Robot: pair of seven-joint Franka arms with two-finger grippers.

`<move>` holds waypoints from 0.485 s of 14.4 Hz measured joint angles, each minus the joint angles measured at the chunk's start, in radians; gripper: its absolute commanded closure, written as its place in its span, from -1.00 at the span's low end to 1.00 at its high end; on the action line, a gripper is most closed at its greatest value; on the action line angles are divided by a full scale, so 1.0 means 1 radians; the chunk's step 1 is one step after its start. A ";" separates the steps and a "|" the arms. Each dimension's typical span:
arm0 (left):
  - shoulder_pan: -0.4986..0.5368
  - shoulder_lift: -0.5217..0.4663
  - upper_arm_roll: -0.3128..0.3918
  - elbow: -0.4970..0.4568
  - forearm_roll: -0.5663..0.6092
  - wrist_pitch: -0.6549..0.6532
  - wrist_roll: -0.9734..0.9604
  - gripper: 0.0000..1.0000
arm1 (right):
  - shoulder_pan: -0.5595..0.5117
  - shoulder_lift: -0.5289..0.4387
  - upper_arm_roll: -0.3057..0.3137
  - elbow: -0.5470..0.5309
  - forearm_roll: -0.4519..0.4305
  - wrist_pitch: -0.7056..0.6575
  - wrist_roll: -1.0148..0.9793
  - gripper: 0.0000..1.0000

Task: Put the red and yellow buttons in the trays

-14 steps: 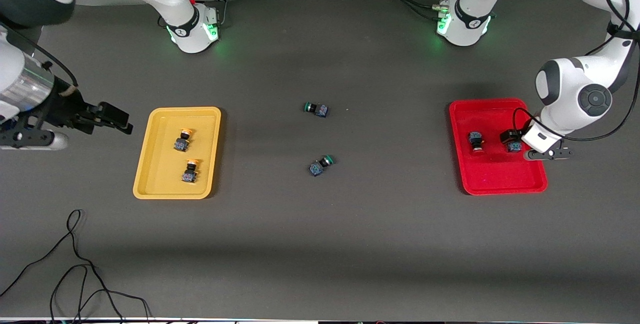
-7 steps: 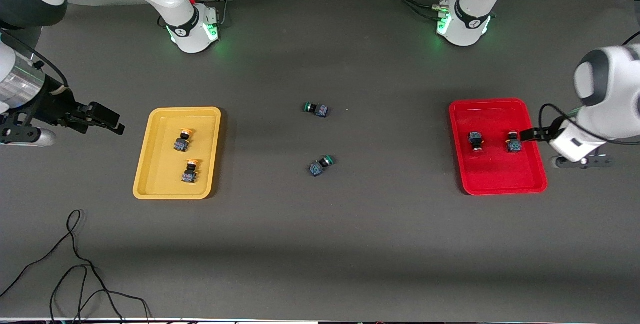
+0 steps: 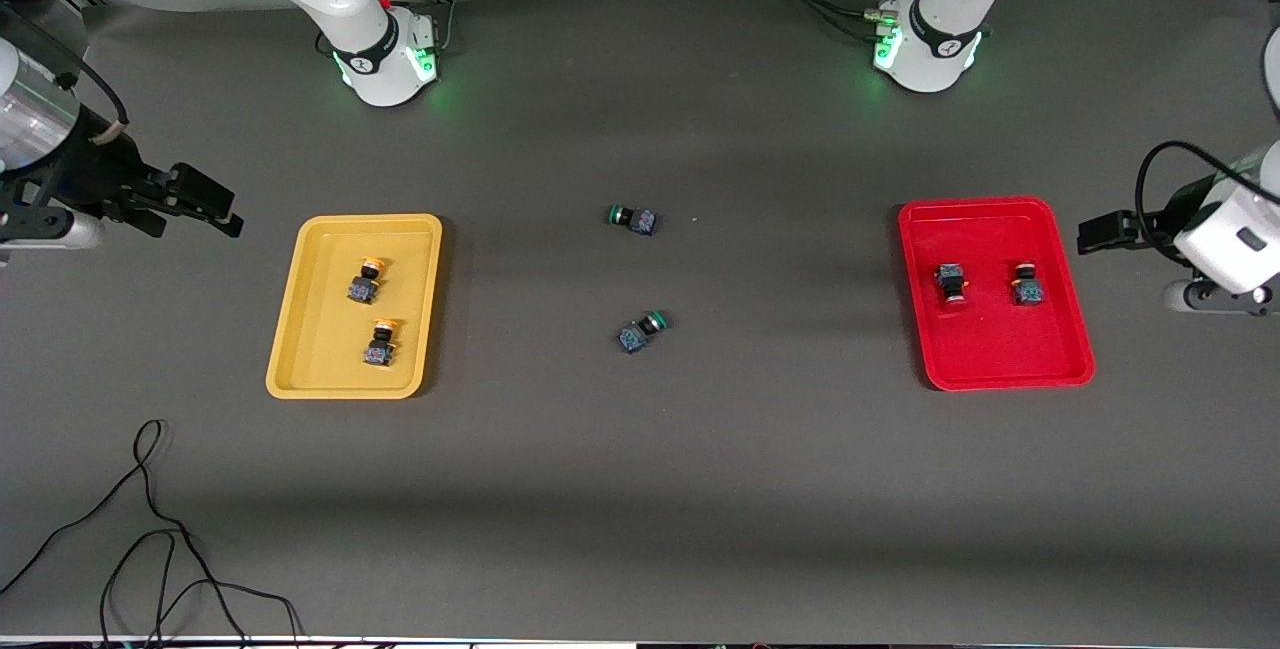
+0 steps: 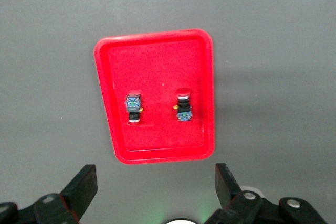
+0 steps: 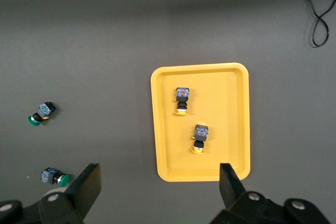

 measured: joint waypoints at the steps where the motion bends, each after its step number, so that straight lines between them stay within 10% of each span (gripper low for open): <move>1: -0.031 0.000 0.014 0.017 -0.001 -0.010 -0.011 -1.00 | 0.000 -0.001 0.000 0.000 -0.003 -0.008 0.000 -1.00; 7: -0.263 -0.024 0.199 0.044 -0.032 -0.020 -0.048 -1.00 | -0.010 -0.008 0.024 0.001 -0.006 -0.012 0.000 -1.00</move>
